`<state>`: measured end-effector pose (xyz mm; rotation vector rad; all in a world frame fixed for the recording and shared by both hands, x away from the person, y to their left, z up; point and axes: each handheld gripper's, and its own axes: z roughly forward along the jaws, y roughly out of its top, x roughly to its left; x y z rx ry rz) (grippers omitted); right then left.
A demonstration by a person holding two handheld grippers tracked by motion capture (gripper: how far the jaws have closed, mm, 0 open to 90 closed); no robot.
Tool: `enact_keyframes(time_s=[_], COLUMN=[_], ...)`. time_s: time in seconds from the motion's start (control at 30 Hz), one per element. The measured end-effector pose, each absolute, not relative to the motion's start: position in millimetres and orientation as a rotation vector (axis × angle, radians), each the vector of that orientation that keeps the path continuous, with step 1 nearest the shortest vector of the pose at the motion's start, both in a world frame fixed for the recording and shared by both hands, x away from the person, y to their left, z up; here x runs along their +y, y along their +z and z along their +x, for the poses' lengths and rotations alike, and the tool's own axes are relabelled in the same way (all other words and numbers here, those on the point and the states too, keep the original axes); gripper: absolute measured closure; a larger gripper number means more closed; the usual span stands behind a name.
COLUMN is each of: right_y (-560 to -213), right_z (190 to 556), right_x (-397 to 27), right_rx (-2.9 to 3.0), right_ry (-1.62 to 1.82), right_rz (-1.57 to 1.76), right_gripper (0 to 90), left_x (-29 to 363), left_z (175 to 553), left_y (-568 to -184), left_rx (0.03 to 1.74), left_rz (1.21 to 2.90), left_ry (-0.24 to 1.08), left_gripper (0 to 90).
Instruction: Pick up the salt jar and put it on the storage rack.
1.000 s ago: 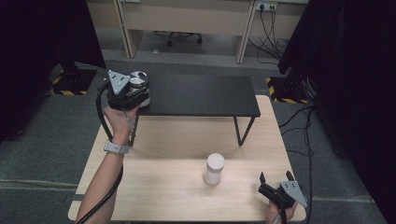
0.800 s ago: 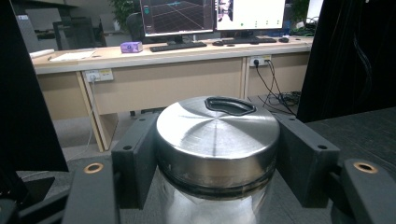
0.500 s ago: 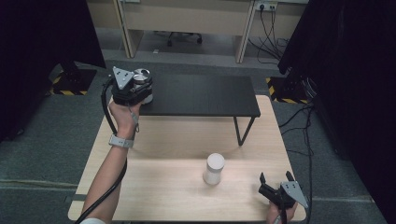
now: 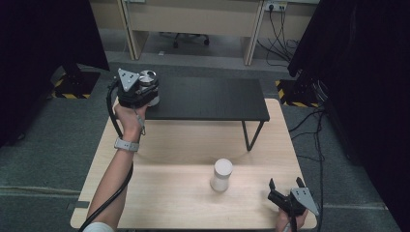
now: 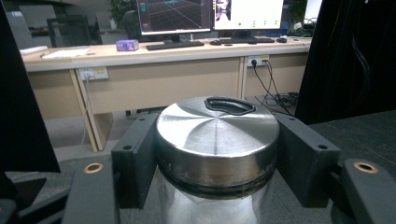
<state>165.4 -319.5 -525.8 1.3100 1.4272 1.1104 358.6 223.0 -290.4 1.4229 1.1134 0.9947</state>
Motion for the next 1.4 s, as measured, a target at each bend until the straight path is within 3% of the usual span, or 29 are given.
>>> enact_keyframes(time_s=[0.3,0.6,0.73,1.4], right_y=[-527,-527,-527,-526], right_z=[164,164,164,163], right_x=[-319,-318,-317,-320], right_rx=[1.416,1.413,1.403,1.437], right_ry=[1.112,1.108,1.111,1.112], right_rz=[1.308,1.313,1.314,1.297], right_gripper=[0.3,0.3,0.3,0.3], left_x=[227,233,236,259], left_z=[361,347,331,266], left_y=[-294,-301,-309,-346], left_rx=[1.108,1.146,1.118,1.175], left_rz=[1.405,1.350,1.366,1.405], left_ry=[0.973,0.932,0.970,0.924], left_gripper=[33.3,6.3,0.0,0.0])
